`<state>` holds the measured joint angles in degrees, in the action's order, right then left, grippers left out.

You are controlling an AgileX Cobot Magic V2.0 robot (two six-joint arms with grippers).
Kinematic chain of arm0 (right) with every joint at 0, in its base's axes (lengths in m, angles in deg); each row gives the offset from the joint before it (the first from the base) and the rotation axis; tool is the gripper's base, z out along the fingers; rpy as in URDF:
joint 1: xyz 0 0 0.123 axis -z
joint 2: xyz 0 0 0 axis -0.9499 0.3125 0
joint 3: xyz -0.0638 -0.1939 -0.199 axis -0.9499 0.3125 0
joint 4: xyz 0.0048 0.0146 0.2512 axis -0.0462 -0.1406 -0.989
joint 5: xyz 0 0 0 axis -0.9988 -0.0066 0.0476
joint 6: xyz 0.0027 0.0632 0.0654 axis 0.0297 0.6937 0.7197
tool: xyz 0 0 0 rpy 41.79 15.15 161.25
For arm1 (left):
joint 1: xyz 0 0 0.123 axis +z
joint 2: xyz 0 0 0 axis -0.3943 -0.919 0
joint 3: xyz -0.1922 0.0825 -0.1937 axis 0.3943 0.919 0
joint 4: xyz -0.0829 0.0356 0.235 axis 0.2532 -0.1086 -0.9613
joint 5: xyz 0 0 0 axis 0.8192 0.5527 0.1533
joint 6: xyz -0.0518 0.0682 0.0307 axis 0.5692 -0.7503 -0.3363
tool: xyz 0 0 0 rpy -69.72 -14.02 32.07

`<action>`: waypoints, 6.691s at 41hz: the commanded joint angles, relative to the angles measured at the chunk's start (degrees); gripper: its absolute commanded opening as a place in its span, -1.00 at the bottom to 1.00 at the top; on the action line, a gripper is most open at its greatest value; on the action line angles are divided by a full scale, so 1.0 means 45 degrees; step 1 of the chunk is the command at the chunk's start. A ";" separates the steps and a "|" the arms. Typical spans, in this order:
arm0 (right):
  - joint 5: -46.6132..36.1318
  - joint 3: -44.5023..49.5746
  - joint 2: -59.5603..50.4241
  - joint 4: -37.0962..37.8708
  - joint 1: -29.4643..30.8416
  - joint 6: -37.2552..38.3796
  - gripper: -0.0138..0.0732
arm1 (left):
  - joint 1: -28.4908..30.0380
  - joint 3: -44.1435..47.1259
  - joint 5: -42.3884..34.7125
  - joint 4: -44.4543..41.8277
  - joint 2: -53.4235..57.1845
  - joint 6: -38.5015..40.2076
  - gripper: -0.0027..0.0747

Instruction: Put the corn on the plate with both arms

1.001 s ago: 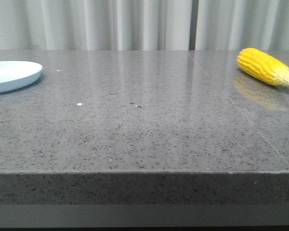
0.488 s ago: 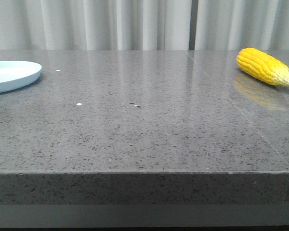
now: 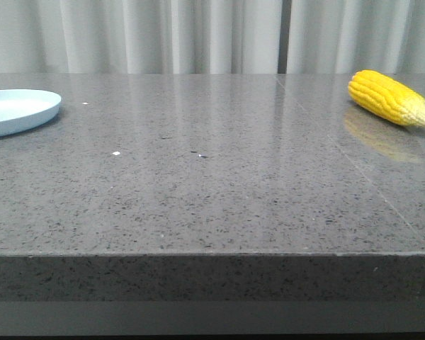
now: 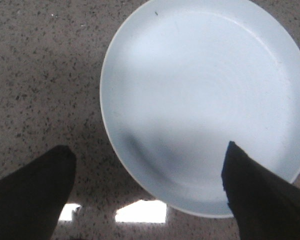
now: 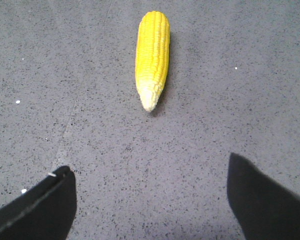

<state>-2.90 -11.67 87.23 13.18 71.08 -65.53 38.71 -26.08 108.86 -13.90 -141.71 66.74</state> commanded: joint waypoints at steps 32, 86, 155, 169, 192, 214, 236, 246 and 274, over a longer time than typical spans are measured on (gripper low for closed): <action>-0.0963 -0.0462 0.0088 0.0052 0.0076 -0.0140 0.78 | 0.0027 -0.1653 -0.0287 0.0415 -0.2179 -0.0078 -0.98; -0.0963 -0.0462 0.0088 0.0052 0.0076 -0.0140 0.78 | -0.6286 -0.5019 0.1795 0.1190 -0.1334 -0.0098 -0.98; -0.0963 -0.0462 0.0088 0.0052 0.0076 -0.0140 0.78 | -1.0268 -0.1891 0.1757 -0.6337 0.3166 0.3751 0.21; -0.0963 -0.0462 0.0088 0.0052 0.0076 -0.0140 0.78 | -1.0684 0.2416 -0.0263 -0.6659 0.7745 0.5235 0.21; -0.0963 -0.0462 0.0088 0.0052 0.0076 -0.0140 0.78 | -1.0684 0.5773 -0.1211 -0.6659 1.2211 0.5995 0.21; -0.0214 -0.0771 0.0697 -0.0046 0.0058 -0.1157 0.78 | -1.0684 0.5773 -0.1261 -0.6659 1.2211 0.5995 0.21; 0.3091 -0.6488 0.6962 -0.0763 -0.0002 -0.1157 0.78 | -1.0684 0.5773 -0.1261 -0.6659 1.2211 0.5995 0.21; 0.3974 -0.9351 0.9866 -0.0803 -0.0002 -0.1157 0.78 | -1.0684 0.5773 -0.1261 -0.6659 1.2211 0.5995 0.21; 0.3773 -1.3067 1.5474 -0.0124 -0.0002 -0.1144 0.78 | -1.0684 0.5773 -0.1261 -0.6659 1.2211 0.5995 0.21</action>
<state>16.81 -68.30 158.21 12.05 70.97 -70.36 -8.89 1.28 107.69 -43.45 -86.69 93.24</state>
